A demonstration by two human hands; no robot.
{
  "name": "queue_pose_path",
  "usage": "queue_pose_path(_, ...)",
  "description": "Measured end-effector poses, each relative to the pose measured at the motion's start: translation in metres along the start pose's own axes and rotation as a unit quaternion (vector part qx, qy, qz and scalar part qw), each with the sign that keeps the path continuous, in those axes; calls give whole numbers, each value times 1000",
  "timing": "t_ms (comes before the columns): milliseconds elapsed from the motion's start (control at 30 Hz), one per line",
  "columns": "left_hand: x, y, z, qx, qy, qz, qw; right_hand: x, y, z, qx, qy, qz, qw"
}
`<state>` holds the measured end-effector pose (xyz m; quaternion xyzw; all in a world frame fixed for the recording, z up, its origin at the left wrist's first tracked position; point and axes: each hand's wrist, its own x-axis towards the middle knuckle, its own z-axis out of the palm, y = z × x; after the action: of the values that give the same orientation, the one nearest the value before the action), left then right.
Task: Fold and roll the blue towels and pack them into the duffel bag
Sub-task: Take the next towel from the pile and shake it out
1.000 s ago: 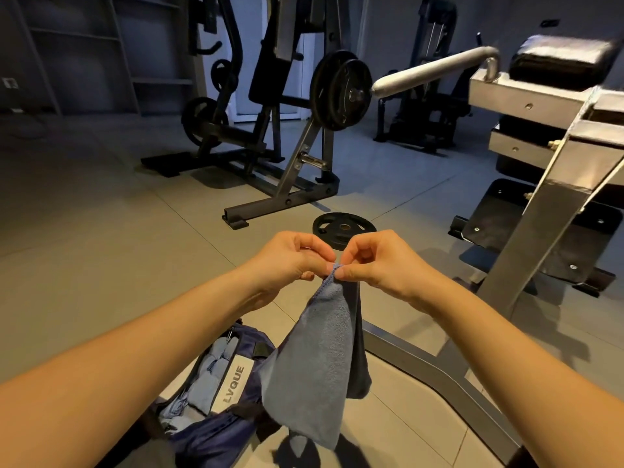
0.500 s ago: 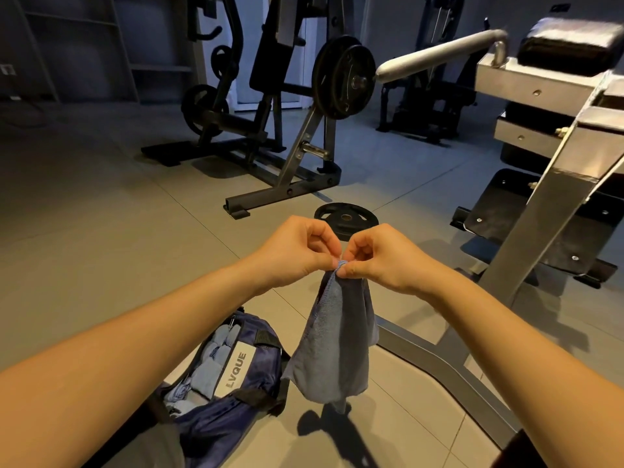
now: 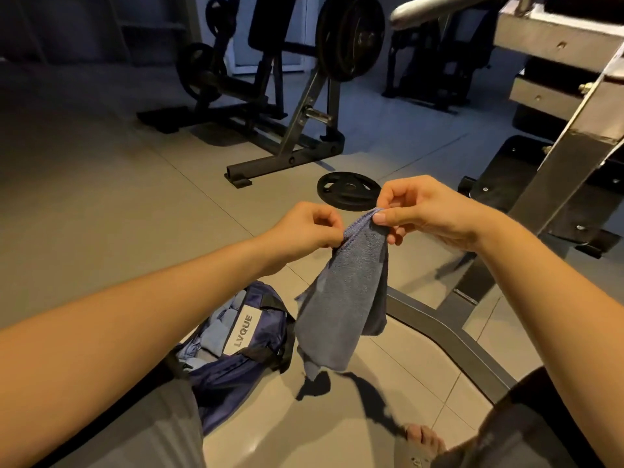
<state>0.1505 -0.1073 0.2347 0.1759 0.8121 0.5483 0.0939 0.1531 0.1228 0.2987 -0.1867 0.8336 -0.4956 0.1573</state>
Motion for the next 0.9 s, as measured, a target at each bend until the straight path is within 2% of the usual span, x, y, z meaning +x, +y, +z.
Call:
queue_pose_path(200,4,4,-5,-67,-56,-9,996,0,4,-10,28,56,-14,998)
queue_pose_path(433,6,-12,-4,2,-56,-2,998,0,6,-19,122,148,-58,980)
queue_pose_path(633,8,-19,-6,-21,-58,-21,998,-7,16,-38,122,223,-46,966)
queue_pose_path(767,10,-25,-8,23,-62,-45,997,-4,20,-37,142,237,-50,960)
queue_pose_path(900,11,-35,-14,65,-49,-59,995,-4,16,-38,215,240,-93,942)
